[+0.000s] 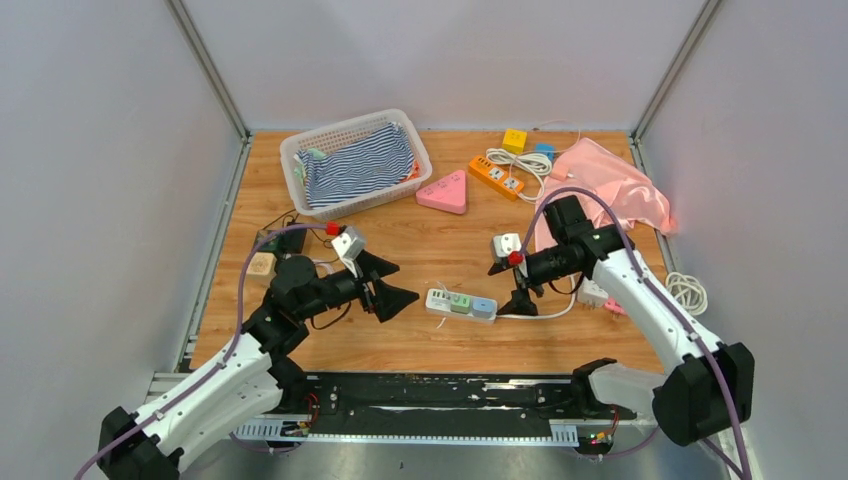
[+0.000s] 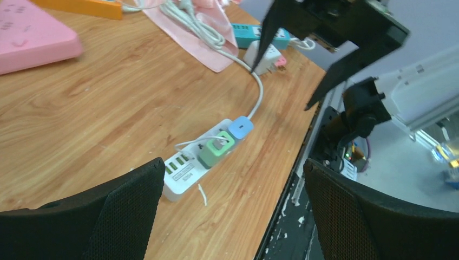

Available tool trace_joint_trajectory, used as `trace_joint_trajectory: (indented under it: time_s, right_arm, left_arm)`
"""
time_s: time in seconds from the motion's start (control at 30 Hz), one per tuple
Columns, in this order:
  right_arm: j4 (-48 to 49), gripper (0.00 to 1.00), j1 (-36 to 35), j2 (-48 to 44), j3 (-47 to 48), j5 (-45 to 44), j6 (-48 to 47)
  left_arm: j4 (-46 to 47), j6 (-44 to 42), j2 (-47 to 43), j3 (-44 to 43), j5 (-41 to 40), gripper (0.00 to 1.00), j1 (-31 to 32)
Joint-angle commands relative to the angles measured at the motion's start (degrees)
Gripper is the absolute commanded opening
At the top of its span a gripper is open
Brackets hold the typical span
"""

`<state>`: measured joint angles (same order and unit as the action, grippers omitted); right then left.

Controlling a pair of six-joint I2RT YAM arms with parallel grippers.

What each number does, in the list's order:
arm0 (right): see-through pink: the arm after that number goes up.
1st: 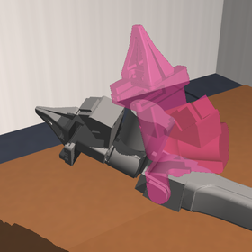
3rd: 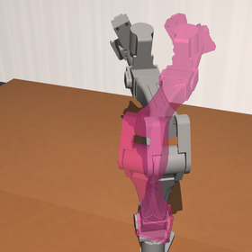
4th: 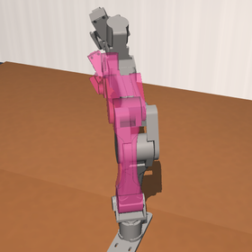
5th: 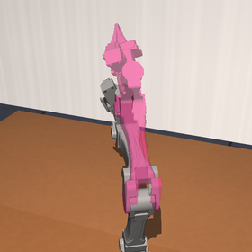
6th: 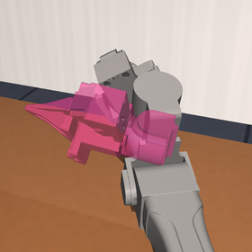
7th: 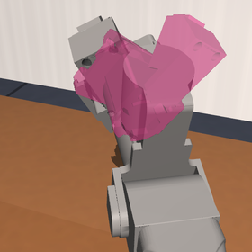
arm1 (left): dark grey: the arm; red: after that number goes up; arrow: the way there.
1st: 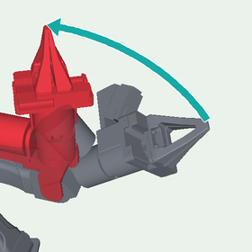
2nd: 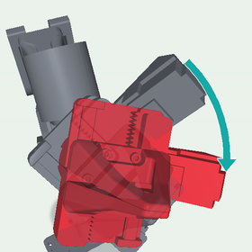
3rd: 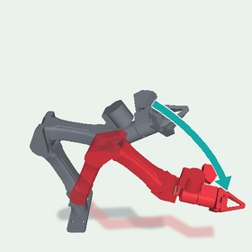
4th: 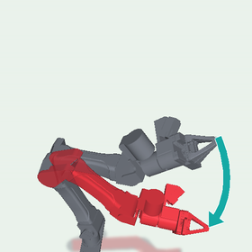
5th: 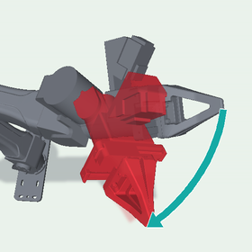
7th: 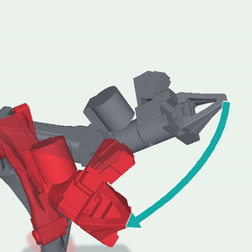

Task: Pull the plug off the socket
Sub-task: Move the socket to the center of the board, then remove the plug from the socket.

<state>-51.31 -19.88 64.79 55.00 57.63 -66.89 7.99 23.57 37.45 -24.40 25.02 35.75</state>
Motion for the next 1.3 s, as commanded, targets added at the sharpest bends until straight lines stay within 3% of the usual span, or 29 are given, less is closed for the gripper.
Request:
trace_joint_trajectory:
  time_s: [0.0,0.17,0.27,0.33,0.5,0.73,0.9,1.27]
  right_arm:
    - [0.9,0.87,-1.2,4.5,-1.2,1.0,3.4]
    - [9.0,0.86,-3.5,5.8,-3.6,-7.1,11.0]
    - [11.3,0.86,-4.4,6.0,-5.0,-9.7,11.9]
    - [12.2,0.86,-4.7,5.9,-5.9,-10.2,11.5]
    - [16.7,0.86,-7.4,5.6,-8.5,-12.0,11.2]
    - [20.4,0.84,-10.5,7.3,-8.8,-16.9,14.3]
    - [21.2,0.82,-13.3,8.9,-9.7,-19.5,13.7]
    - [21.8,0.68,-15.3,11.6,-9.6,-22.7,14.4]
  left_arm:
    - [13.0,-7.7,2.0,3.7,5.4,1.0,4.3]
    - [20.5,-21.3,3.8,6.7,6.0,1.0,12.8]
    - [34.3,-27.6,2.6,12.3,7.4,1.0,16.7]
    - [40.7,-29.0,3.0,14.2,6.5,1.0,18.0]
    - [42.9,-31.3,10.7,13.5,2.9,0.98,20.6]
    - [78.9,-27.7,30.1,22.7,-7.3,0.96,24.2]
    - [80.1,-27.9,39.7,20.2,-7.7,0.91,25.2]
    - [80.0,-28.4,39.9,20.7,-8.3,0.91,25.6]
